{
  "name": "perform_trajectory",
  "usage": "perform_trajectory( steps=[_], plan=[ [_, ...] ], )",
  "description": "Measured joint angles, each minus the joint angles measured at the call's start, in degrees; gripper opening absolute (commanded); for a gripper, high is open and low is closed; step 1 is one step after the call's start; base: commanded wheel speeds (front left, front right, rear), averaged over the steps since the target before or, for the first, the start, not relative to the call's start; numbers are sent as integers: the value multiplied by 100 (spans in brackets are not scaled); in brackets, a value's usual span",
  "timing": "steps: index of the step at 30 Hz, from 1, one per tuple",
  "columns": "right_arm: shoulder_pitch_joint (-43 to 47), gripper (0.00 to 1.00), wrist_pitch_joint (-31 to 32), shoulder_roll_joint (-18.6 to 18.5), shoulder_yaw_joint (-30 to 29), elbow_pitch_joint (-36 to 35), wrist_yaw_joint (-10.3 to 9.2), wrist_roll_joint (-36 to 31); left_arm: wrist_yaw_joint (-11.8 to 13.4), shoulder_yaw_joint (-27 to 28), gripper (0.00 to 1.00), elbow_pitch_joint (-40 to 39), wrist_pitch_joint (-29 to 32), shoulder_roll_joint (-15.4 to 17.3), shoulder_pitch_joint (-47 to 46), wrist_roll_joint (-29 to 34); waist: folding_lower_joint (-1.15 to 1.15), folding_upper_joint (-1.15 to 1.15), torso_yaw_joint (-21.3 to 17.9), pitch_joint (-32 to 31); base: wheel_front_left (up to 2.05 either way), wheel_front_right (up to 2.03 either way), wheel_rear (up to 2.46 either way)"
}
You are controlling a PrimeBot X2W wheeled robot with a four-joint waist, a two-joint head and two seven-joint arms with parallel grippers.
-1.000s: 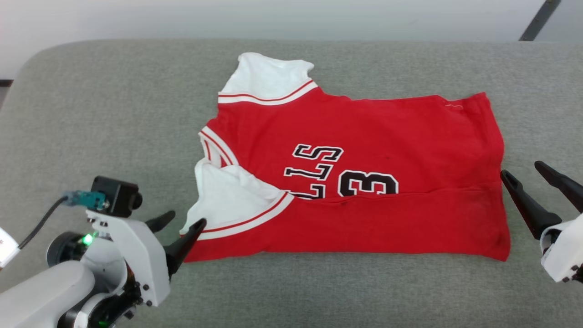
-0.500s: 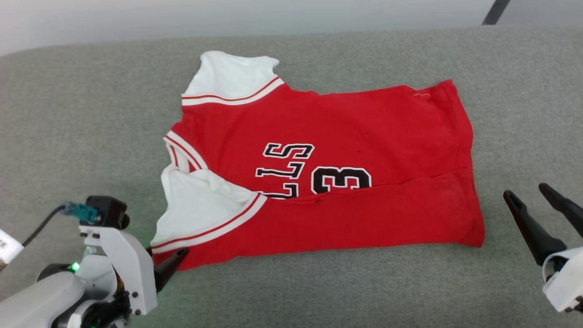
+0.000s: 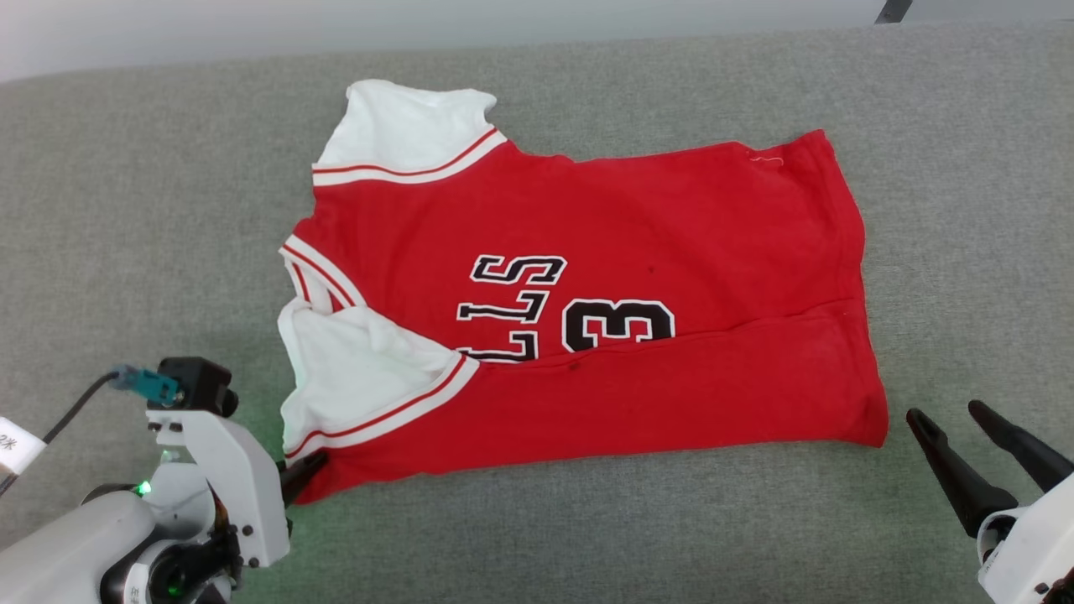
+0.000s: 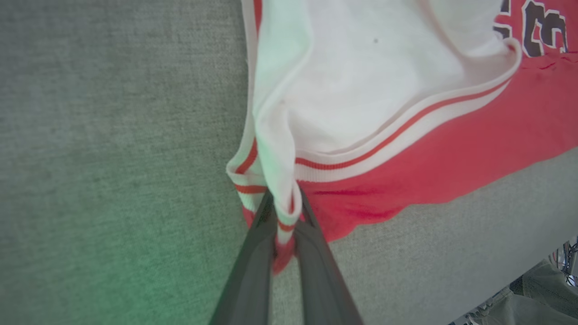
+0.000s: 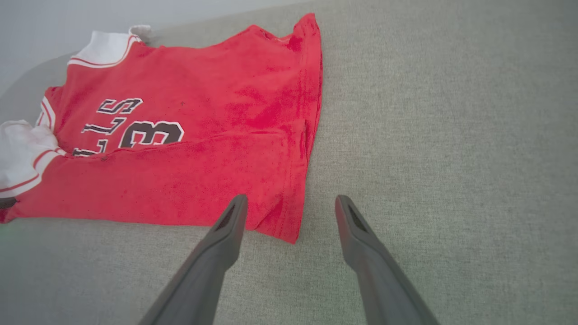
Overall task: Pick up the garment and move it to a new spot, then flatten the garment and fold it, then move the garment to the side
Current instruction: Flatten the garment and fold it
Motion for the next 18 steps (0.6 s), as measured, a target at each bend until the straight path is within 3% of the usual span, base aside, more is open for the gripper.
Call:
perform_trajectory(
  steps=[18],
  plan=[
    [-514, 100, 690, -8, 26, 798, 0, 35, -142, -25, 0, -77, 42, -237, -261, 234, 0, 0, 337, 248, 0, 0, 0]
  ],
)
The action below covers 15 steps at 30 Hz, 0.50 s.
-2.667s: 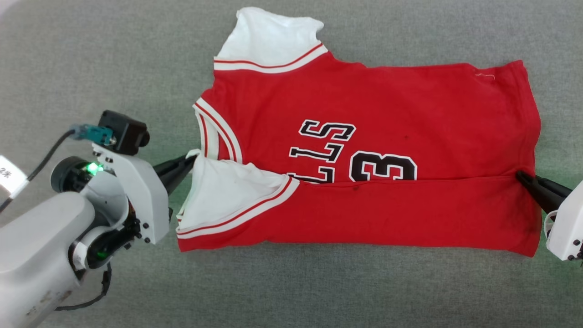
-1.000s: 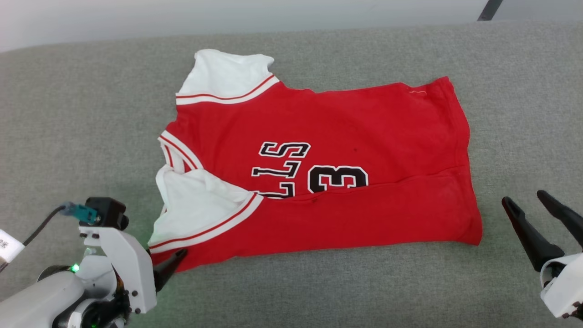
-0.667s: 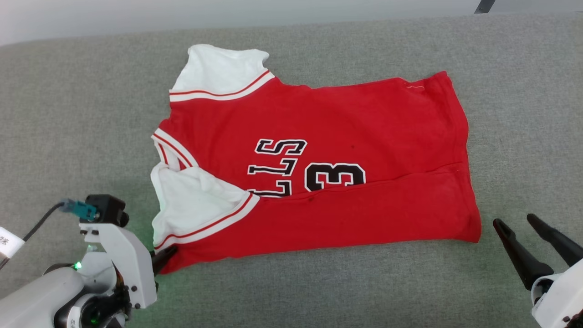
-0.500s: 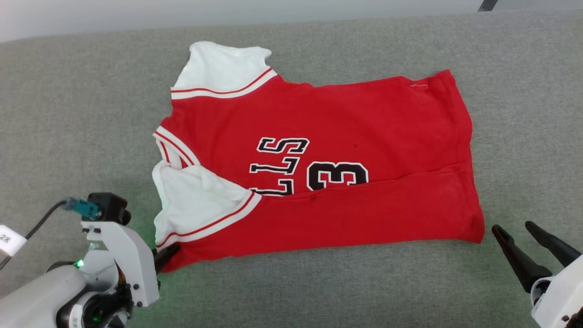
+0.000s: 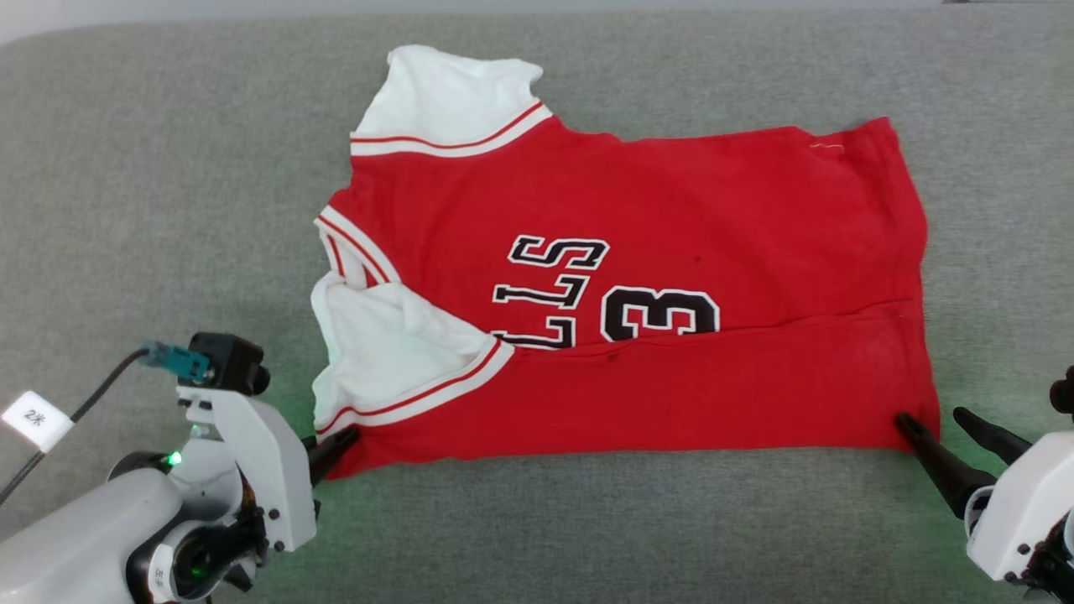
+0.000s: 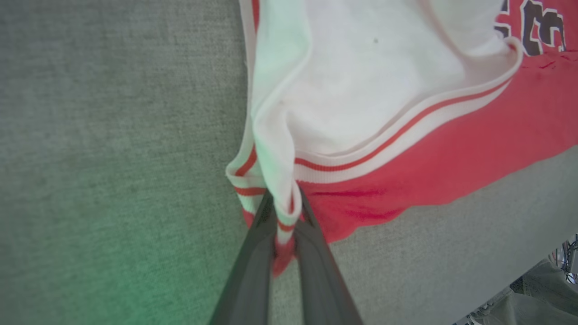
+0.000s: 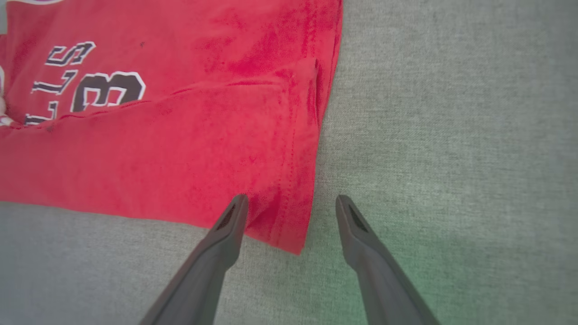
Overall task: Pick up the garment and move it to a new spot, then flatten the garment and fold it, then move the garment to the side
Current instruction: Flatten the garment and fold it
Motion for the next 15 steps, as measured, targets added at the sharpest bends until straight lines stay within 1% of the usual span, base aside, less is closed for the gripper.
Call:
perform_trajectory(
  steps=[8, 9, 10, 11, 15],
  plan=[
    [-354, 100, 114, 1, 169, 566, 0, 33, -86, 7, 0, 33, -25, -116, -101, 82, 0, 0, 157, 169, 0, 0, 0],
    [-392, 96, 146, -8, 192, 627, 0, 33, -121, 10, 0, 52, -26, -133, -108, 90, 0, 0, 172, 179, 0, 0, 0],
    [-417, 36, 169, -24, 214, 662, 0, 33, -131, 8, 0, 69, -27, -151, -118, 91, 0, 0, 186, 184, 0, 0, 0],
    [-443, 0, 180, -27, 233, 694, -1, 36, -146, 12, 0, 89, -30, -169, -120, 91, 0, 0, 198, 186, 0, 0, 0],
    [-532, 0, 263, -67, 264, 842, -3, 88, -229, 11, 0, 191, -52, -231, -123, 90, 0, 0, 222, 162, 0, 0, 0]
  ],
)
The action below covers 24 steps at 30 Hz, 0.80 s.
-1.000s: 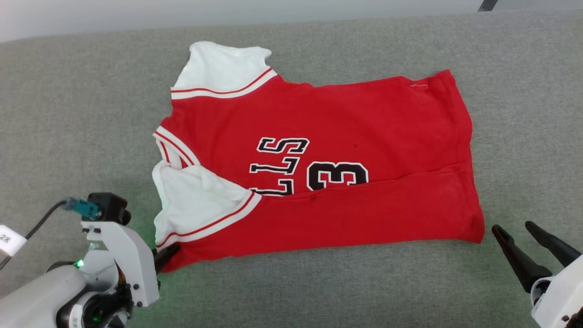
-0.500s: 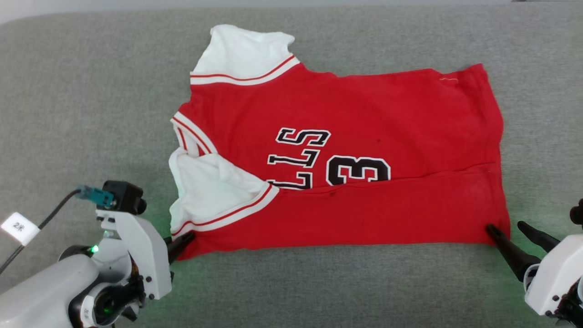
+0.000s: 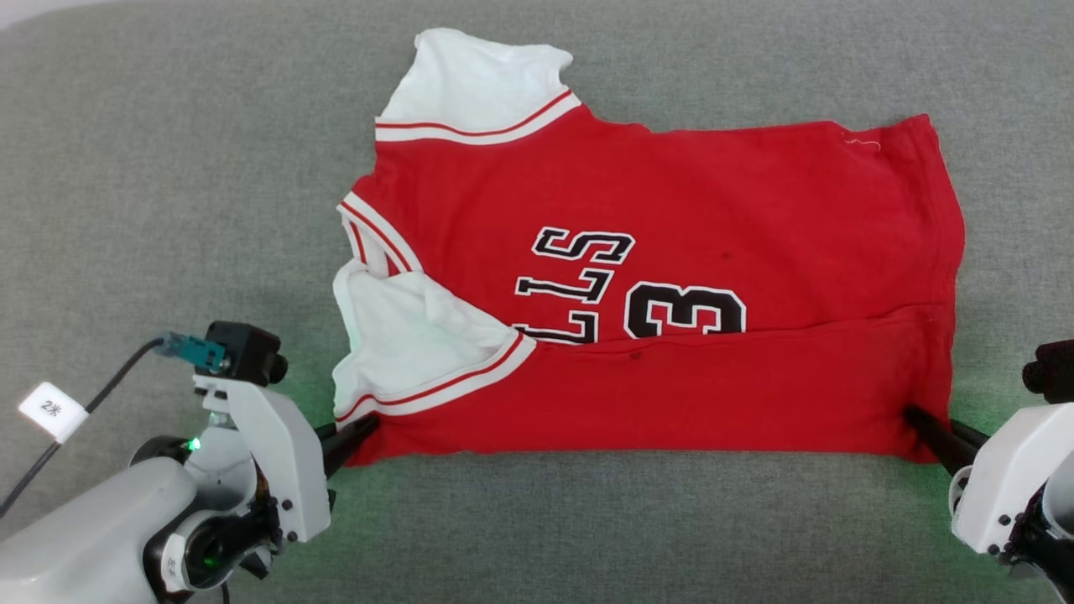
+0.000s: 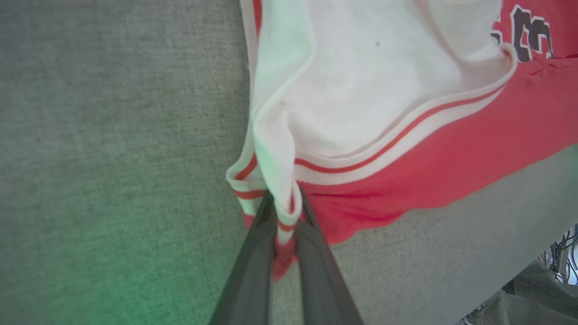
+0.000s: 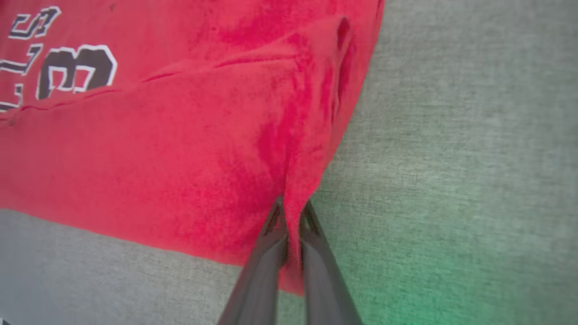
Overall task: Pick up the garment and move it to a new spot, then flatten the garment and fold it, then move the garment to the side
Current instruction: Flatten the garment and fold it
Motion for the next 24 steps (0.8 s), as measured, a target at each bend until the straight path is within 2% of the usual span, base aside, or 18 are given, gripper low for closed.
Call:
perform_trajectory(
  steps=[13, 24],
  plan=[
    [92, 0, 154, -53, -27, 18, 0, 74, -97, 7, 0, 85, 11, -8, 51, -74, 0, 0, 23, -272, 0, 0, 0],
    [516, 0, 485, -102, -163, -343, 0, 74, 197, -34, 0, -491, 127, 355, 250, -148, 0, 0, 63, -690, 0, 0, 0]
  ],
)
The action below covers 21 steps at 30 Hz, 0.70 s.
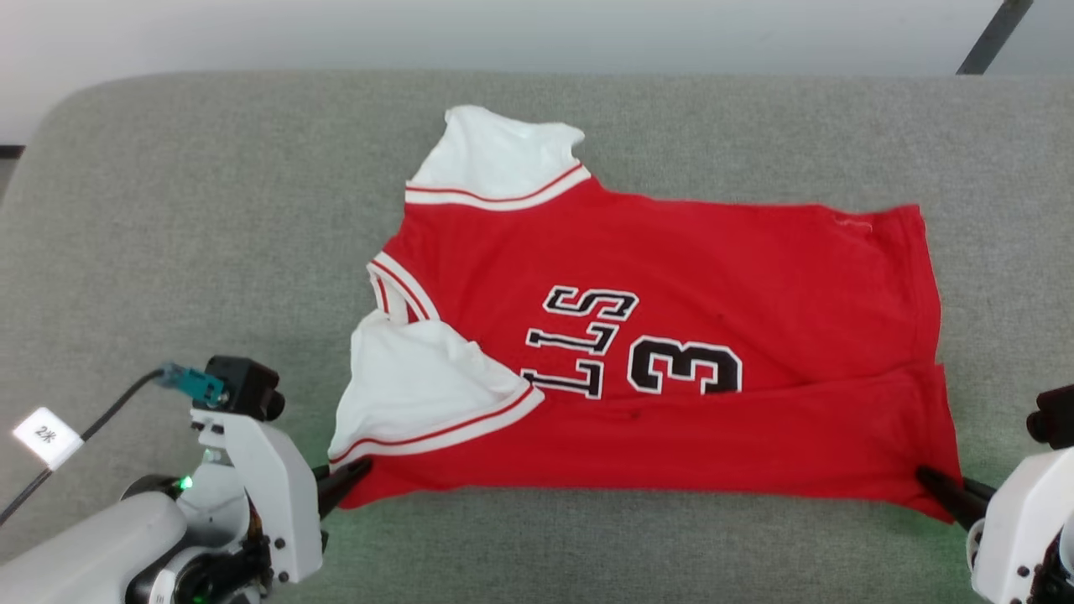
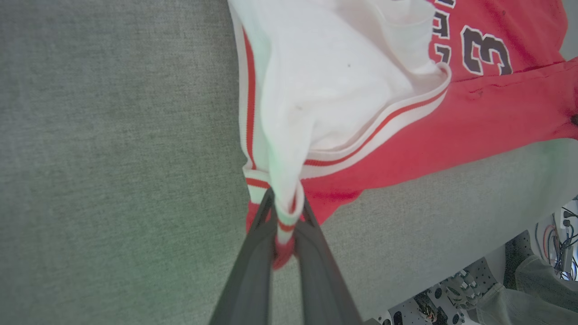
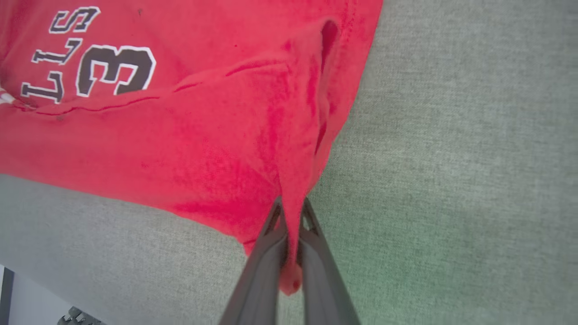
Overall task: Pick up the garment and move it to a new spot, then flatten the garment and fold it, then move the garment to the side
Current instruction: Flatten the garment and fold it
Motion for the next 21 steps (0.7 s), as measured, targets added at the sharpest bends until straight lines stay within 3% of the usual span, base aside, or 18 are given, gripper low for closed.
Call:
perform_trajectory(
  steps=[11, 20, 21],
  plan=[
    [519, 0, 442, 51, -330, -343, 1, 5, 474, -62, 0, -713, 38, 337, 377, -180, 0, 0, 62, -200, 0, 0, 0],
    [676, 0, 569, 210, -405, -411, 1, -58, 511, -138, 1, -745, -53, 268, 577, -216, 0, 0, 56, -197, 0, 0, 0],
    [676, 0, 570, 223, -404, -411, 1, -60, 511, -140, 27, -721, -53, 258, 577, -216, 0, 0, 54, -197, 0, 0, 0]
  ],
)
